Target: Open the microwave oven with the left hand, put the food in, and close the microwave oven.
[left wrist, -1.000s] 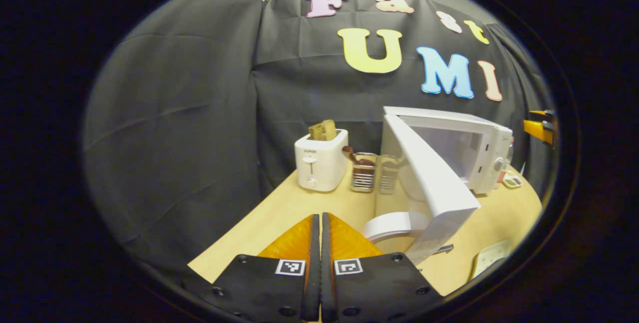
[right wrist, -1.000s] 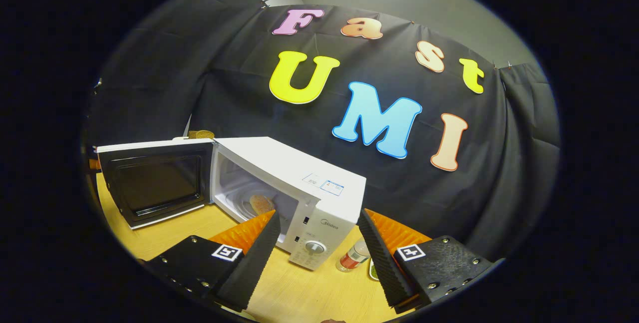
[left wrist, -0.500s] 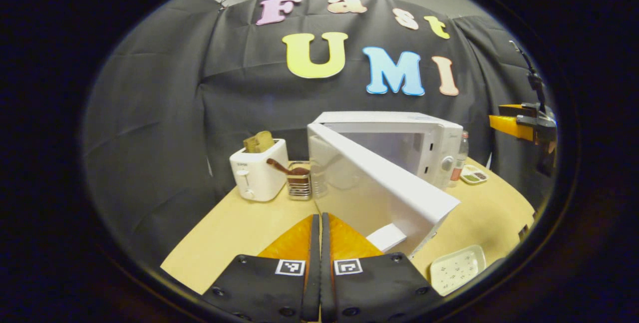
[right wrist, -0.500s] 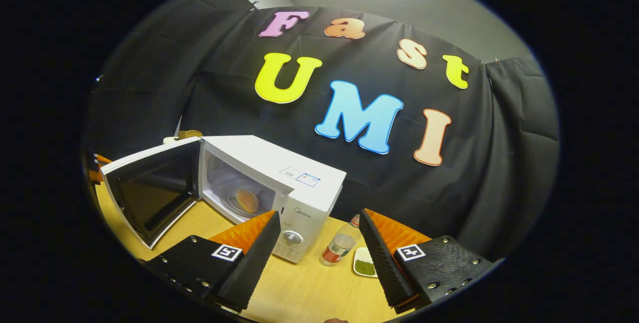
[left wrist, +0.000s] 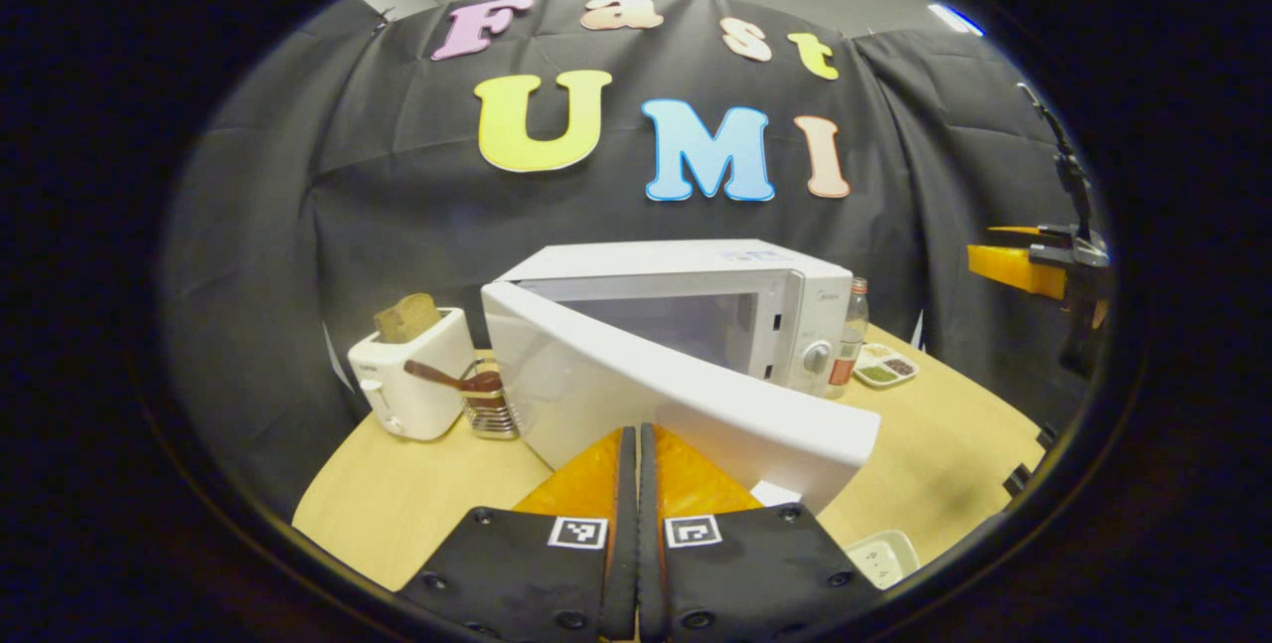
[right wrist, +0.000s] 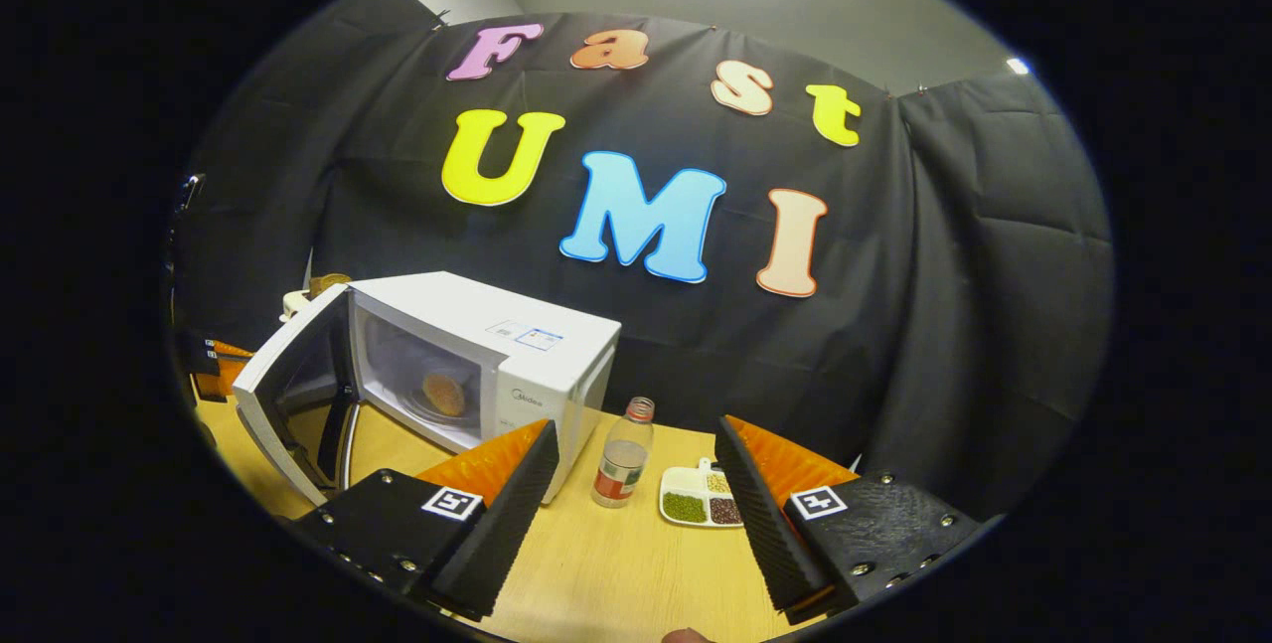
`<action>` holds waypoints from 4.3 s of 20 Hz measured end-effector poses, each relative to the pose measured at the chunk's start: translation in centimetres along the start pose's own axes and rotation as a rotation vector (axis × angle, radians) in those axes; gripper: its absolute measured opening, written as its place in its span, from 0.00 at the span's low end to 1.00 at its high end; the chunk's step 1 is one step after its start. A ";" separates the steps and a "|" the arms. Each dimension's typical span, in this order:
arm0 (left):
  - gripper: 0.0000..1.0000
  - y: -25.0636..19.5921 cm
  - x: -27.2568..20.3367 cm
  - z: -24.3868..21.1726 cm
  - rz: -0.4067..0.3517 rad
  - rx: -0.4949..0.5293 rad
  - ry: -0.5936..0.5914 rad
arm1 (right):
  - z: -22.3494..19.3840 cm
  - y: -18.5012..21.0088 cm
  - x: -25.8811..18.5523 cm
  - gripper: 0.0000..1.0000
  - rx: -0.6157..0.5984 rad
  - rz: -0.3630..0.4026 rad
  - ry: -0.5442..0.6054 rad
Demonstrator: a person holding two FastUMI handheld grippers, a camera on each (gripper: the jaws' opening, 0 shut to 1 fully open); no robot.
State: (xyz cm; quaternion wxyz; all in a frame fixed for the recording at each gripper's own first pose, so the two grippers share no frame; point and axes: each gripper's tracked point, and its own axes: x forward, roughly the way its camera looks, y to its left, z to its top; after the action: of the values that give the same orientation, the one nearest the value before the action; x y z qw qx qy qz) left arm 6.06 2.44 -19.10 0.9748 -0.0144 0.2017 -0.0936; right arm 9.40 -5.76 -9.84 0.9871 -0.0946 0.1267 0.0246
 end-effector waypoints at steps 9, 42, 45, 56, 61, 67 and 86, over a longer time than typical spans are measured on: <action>0.07 -5.7 6.7 3.5 -0.138 0.043 -0.021 | -1.8 -3.9 -2.8 0.97 0.044 -0.091 0.042; 0.07 -7.8 16.9 8.2 0.021 -0.008 -0.028 | -3.1 -4.2 -7.8 0.97 0.097 -0.046 0.028; 0.07 -8.8 13.0 10.8 0.021 0.003 -0.103 | -3.4 -3.6 -8.5 0.97 0.135 -0.016 0.020; 0.07 -6.2 -5.6 14.4 0.117 0.002 -0.284 | 0.2 -1.5 -11.6 0.97 0.171 0.009 -0.089; 0.07 -4.2 -12.4 13.9 0.129 -0.006 -0.307 | 2.1 0.4 -13.4 0.97 0.188 -0.006 -0.131; 0.98 -1.5 -17.1 12.2 0.173 -0.015 -0.327 | 4.4 2.6 -15.5 0.97 0.183 -0.017 -0.185; 0.99 0.2 -21.2 13.6 0.202 0.020 -0.420 | 5.8 3.0 -17.3 0.97 0.183 -0.056 -0.220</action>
State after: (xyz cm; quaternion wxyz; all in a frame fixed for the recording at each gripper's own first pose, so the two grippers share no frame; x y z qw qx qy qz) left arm -7.60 6.49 1.69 0.9999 -0.0037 -0.0060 0.0073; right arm -6.16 -2.12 -0.42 0.9998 -0.0044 0.0166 -0.0042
